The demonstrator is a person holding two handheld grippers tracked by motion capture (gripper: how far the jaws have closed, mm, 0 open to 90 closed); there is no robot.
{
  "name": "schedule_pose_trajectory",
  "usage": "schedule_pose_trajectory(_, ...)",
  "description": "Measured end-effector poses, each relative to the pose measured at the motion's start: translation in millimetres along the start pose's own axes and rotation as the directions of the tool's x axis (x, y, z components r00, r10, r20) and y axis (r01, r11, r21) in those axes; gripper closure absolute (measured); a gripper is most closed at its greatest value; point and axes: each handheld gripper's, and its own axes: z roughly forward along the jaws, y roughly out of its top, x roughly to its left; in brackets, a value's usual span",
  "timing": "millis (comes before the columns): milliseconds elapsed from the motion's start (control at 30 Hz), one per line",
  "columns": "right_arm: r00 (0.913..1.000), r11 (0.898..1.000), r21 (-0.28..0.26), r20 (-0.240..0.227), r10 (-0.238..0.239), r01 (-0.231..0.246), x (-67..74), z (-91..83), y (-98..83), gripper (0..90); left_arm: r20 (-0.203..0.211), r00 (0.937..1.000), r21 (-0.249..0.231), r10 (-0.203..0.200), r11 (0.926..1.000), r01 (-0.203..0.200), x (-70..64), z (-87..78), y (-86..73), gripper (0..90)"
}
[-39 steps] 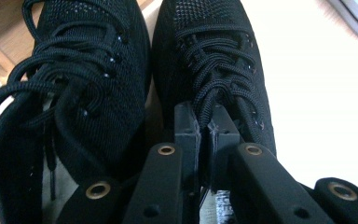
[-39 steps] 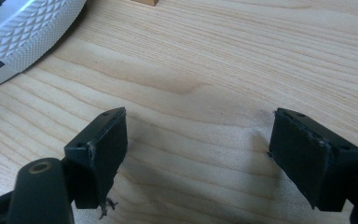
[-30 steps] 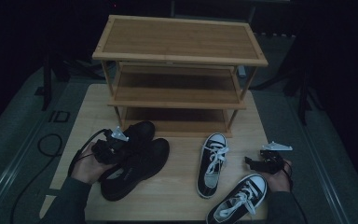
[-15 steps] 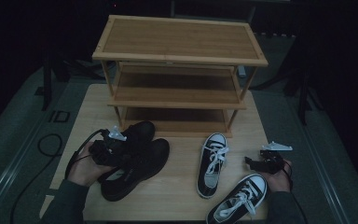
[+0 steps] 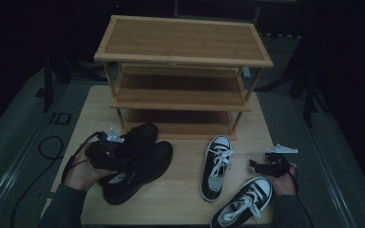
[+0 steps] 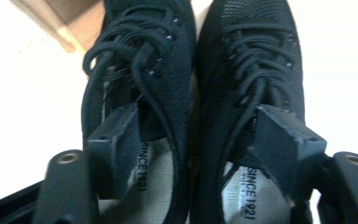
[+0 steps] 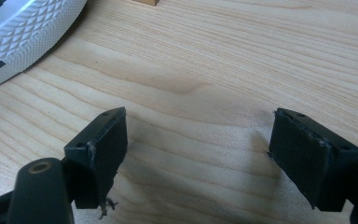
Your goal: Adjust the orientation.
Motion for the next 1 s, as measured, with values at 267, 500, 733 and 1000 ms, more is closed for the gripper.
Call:
schedule_pose_trajectory(267,1.0000,1.000,0.000,0.000,0.000,0.000,0.0,0.0,0.0,18.9,0.052,0.9985,0.031,-0.018,0.9994,0.016,8.8,13.4,-5.7,37.7)
schedule_pose_trajectory(500,1.0000,1.000,0.000,0.000,0.000,0.000,0.0,0.0,0.0,18.9,0.105,0.9941,0.064,-0.027,0.9977,0.020,14.2,24.4,-2.7,45.9)
schedule_pose_trajectory(733,1.0000,1.000,0.000,0.000,0.000,0.000,0.0,0.0,0.0,18.9,0.124,0.9921,0.100,-0.015,0.9950,0.003,15.3,32.3,3.2,49.0)
schedule_pose_trajectory(1000,1.0000,1.000,0.000,0.000,0.000,0.000,-0.1,0.0,0.0,18.9,0.139,0.9903,0.134,-0.003,0.9908,-0.016,14.4,40.9,6.5,65.8)
